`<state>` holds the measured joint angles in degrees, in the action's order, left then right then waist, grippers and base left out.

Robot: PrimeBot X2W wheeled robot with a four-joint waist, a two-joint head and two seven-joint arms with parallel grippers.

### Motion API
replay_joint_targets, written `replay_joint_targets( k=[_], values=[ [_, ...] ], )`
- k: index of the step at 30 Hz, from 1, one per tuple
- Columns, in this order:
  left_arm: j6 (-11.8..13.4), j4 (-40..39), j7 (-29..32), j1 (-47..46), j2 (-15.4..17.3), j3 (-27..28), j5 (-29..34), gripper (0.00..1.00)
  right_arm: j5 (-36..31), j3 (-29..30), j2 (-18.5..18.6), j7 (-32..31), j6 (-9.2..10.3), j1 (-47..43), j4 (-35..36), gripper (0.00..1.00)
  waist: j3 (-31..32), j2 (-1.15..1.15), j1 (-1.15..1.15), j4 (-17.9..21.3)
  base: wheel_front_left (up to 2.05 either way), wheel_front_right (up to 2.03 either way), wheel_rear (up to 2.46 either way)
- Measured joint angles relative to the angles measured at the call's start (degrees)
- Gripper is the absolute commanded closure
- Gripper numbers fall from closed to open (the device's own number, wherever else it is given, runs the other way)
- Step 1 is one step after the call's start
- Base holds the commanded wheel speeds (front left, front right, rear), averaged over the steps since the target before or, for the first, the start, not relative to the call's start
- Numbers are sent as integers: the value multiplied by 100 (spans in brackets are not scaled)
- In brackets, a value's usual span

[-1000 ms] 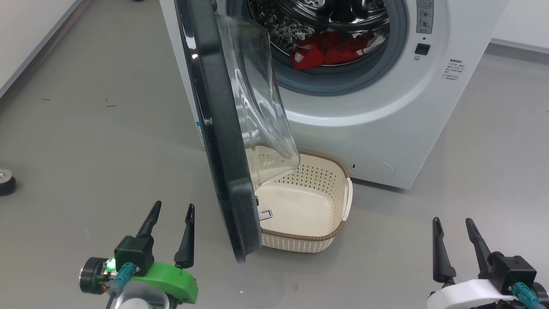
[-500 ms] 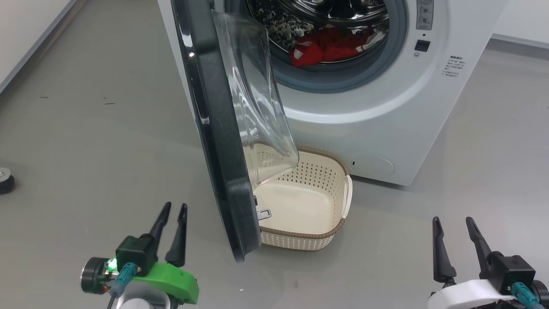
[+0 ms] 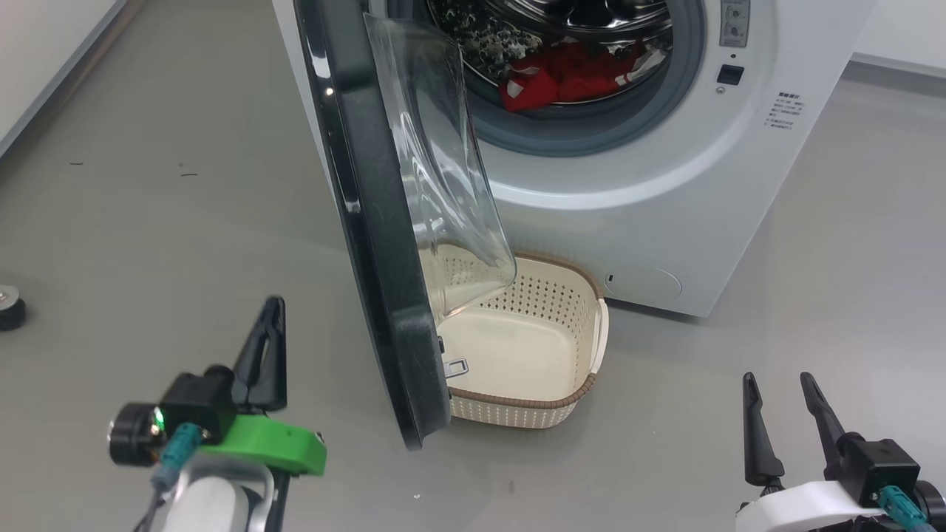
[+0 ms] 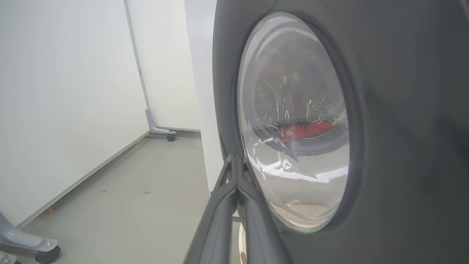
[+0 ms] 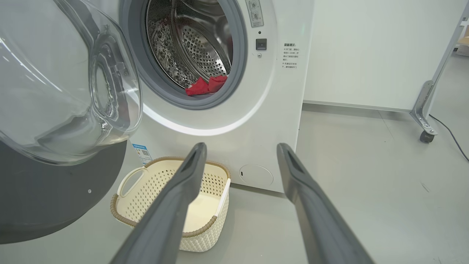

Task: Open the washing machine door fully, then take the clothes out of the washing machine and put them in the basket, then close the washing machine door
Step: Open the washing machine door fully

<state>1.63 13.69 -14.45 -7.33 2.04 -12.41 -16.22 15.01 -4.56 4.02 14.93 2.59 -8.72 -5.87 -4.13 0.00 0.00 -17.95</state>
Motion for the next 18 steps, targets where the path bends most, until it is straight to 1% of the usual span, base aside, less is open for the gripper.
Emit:
replay_joint_targets(
  k=[6,12,14,18],
  values=[
    [35,-738,0,-325,-1,147,5,100,-12,53,-24,0,-19,1,-3,0,4,0,0,-18,0,0,0],
    [57,-1771,-27,-698,-4,222,81,100,-62,85,-41,0,-59,3,-5,0,1,0,0,-26,0,0,0],
    [38,-2275,-32,-856,-5,80,88,100,-64,93,-46,0,-97,4,-10,0,0,0,0,-19,0,0,0],
    [-90,-2776,-33,-930,-5,-300,75,100,-98,100,-54,0,-101,7,-14,0,1,0,0,3,0,0,0]
  ],
)
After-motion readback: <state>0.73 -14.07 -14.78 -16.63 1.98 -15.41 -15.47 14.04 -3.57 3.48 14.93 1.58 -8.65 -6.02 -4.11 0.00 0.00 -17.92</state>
